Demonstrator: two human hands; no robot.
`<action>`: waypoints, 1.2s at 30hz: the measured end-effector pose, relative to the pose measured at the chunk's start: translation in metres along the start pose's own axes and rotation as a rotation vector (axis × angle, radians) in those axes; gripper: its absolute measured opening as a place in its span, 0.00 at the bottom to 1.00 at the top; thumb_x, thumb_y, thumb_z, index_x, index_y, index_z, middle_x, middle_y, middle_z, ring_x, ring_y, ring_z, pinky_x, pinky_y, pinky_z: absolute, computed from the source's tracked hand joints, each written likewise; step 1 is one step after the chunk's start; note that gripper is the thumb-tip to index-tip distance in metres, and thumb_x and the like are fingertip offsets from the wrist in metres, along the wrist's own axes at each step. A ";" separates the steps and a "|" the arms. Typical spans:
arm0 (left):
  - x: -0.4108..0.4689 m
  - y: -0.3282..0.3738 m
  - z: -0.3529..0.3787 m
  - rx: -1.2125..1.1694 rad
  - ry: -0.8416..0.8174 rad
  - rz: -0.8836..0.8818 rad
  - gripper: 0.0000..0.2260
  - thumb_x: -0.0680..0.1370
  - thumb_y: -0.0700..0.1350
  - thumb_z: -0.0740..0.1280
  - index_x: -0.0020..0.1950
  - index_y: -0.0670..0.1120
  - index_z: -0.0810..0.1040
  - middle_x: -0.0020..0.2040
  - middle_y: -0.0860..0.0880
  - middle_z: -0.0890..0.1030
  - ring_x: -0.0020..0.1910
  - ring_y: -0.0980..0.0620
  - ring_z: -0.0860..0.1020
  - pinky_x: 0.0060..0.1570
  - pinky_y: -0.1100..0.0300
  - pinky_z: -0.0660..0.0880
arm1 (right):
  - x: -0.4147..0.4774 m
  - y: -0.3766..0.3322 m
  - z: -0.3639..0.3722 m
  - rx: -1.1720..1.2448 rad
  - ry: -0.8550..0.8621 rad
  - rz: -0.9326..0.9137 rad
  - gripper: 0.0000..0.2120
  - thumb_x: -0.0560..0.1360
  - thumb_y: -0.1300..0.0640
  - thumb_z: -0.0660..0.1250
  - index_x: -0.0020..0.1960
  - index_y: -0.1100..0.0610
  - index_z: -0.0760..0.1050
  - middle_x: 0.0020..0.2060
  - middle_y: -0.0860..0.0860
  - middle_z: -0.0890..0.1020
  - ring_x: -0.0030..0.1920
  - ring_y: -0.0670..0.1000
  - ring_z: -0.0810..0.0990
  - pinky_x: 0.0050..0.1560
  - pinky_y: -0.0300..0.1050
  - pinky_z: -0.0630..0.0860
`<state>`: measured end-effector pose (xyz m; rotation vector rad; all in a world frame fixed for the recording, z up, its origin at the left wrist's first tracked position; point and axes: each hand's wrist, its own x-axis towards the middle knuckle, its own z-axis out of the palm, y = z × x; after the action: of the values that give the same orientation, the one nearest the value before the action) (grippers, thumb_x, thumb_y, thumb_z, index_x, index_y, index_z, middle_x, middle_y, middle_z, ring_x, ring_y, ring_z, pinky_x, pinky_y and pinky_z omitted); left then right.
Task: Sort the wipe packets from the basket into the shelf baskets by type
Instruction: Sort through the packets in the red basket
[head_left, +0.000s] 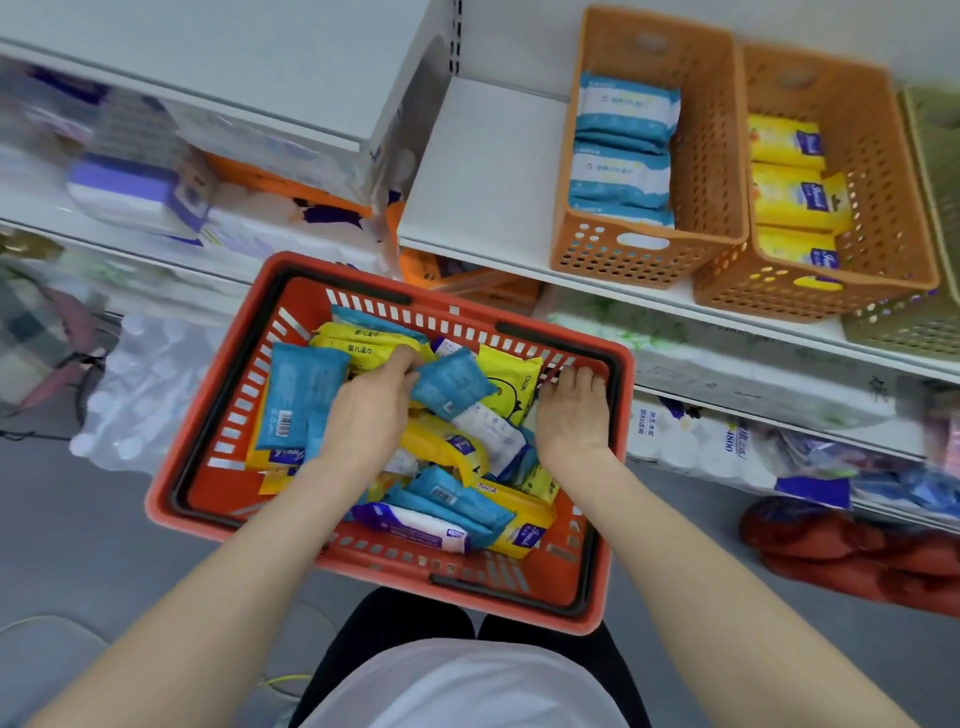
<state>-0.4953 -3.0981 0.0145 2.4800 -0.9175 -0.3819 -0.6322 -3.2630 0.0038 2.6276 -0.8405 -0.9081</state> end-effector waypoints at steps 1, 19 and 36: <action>0.000 -0.007 -0.007 -0.006 0.055 0.011 0.07 0.81 0.40 0.63 0.58 0.42 0.76 0.37 0.43 0.79 0.37 0.39 0.77 0.34 0.54 0.66 | -0.001 -0.001 -0.001 0.040 -0.011 -0.020 0.23 0.76 0.55 0.63 0.71 0.57 0.65 0.66 0.61 0.71 0.64 0.61 0.68 0.67 0.55 0.64; 0.041 -0.056 -0.006 0.339 -0.148 0.065 0.22 0.76 0.34 0.66 0.70 0.44 0.72 0.71 0.43 0.71 0.72 0.41 0.65 0.71 0.52 0.62 | 0.009 -0.024 -0.012 0.391 0.226 -0.012 0.16 0.76 0.65 0.60 0.63 0.59 0.74 0.62 0.57 0.75 0.63 0.59 0.69 0.62 0.49 0.67; -0.004 0.006 -0.060 -1.051 -0.059 -0.430 0.16 0.80 0.47 0.68 0.67 0.55 0.72 0.61 0.52 0.81 0.60 0.49 0.79 0.64 0.43 0.74 | -0.045 0.045 -0.113 1.914 0.231 -0.387 0.05 0.82 0.58 0.60 0.50 0.50 0.73 0.38 0.44 0.81 0.38 0.44 0.77 0.40 0.38 0.74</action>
<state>-0.4765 -3.0797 0.0688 1.6387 -0.0803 -0.8223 -0.6107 -3.2687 0.1315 4.2846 -1.6103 0.8243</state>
